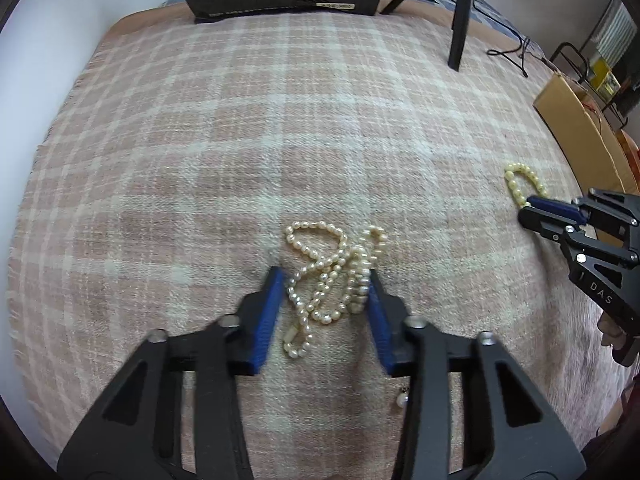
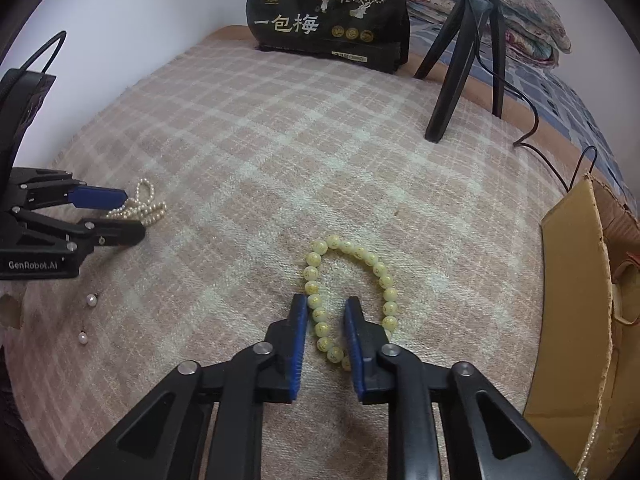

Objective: Organize jewelry
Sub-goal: 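Close the left tool on the pearl necklace while the right tool grasps the yellow bead bracelet, then lift and carry the pearl necklace in the left tool while the right tool carries the bracelet to the box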

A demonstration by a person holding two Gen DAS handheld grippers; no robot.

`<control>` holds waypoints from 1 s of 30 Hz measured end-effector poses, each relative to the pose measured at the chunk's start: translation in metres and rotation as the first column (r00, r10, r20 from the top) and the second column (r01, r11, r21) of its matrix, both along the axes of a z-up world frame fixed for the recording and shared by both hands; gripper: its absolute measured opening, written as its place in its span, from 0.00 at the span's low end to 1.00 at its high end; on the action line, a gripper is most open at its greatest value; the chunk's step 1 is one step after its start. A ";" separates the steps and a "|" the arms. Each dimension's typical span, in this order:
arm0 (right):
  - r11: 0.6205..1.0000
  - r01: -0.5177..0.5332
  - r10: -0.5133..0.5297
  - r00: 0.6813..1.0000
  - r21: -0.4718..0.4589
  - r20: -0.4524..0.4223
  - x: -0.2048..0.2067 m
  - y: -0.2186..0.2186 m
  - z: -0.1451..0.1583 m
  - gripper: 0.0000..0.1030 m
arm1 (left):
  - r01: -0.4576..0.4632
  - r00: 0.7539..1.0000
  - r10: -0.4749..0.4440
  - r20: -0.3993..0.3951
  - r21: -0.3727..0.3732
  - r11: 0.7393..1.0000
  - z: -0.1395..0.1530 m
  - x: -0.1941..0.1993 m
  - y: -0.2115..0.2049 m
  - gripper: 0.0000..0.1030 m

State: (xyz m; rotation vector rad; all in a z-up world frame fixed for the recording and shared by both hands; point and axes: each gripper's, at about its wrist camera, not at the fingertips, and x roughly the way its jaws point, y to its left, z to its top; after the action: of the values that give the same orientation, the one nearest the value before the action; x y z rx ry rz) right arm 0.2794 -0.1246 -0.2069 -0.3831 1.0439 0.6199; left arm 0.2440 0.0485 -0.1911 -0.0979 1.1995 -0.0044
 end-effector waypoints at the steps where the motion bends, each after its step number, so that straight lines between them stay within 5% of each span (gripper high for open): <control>1: 1.000 0.000 0.000 1.000 -0.009 0.005 -0.001 0.001 0.000 0.07 | -0.009 1.000 0.009 0.002 0.000 1.000 0.001 0.000 0.002 0.22; 5: 1.000 0.001 -0.001 1.000 -0.020 0.014 -0.002 0.003 0.003 0.05 | -0.047 0.999 0.047 0.008 -0.026 0.999 0.006 -0.002 0.008 0.10; 21: 0.996 0.037 -0.044 0.996 0.086 0.081 -0.013 -0.009 0.055 0.05 | -0.107 0.987 0.119 0.109 -0.110 0.988 0.051 -0.021 0.026 0.09; 30: 0.994 0.035 -0.049 0.991 0.107 0.126 -0.032 -0.022 0.085 0.05 | -0.062 0.981 0.089 0.173 -0.153 0.986 0.088 -0.040 0.011 0.09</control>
State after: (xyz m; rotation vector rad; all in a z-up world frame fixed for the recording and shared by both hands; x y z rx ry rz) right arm 0.2476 -0.1464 -0.1215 -0.3048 0.8908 0.6015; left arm 0.2041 0.0590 -0.1036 -0.2672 1.0141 -0.0343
